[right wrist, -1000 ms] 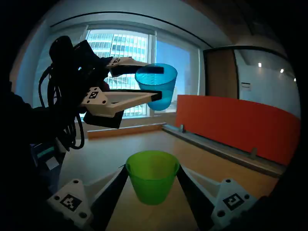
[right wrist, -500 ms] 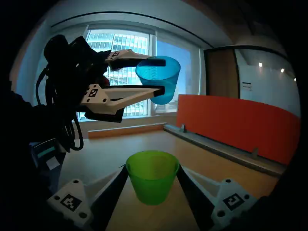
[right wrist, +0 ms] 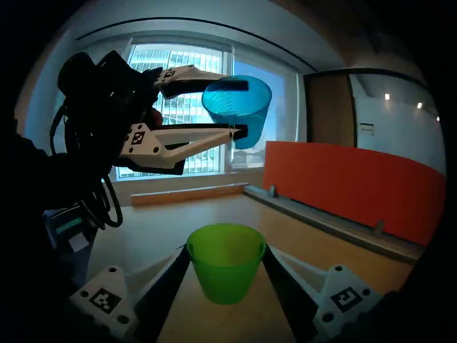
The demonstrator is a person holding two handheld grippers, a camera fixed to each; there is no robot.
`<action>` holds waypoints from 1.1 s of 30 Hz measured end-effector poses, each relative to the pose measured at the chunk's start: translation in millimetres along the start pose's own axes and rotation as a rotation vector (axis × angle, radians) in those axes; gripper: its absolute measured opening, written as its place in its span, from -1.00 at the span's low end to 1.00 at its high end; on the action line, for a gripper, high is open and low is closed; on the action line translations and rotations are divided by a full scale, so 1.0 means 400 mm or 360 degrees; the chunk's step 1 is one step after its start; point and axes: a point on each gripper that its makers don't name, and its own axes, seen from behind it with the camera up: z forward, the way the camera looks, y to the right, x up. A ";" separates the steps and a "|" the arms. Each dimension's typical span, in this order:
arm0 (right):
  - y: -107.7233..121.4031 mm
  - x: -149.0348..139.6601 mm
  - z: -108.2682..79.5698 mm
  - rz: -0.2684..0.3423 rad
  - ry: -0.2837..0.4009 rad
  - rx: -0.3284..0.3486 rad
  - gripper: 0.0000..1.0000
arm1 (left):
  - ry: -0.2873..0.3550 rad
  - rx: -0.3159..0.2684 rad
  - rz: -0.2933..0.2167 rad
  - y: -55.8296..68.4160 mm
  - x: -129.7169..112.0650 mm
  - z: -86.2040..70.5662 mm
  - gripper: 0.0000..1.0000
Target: Pour water
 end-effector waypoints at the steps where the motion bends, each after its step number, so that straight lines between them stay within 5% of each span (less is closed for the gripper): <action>1: 0.000 0.001 0.000 0.0000 0.0000 0.0001 0.84 | 0.0001 0.0000 0.0009 0.000 0.001 0.001 0.72; 33: -0.002 0.013 -0.004 -0.0012 0.0011 0.0000 0.83 | 0.0003 0.0025 0.0201 -0.008 0.017 -0.008 0.72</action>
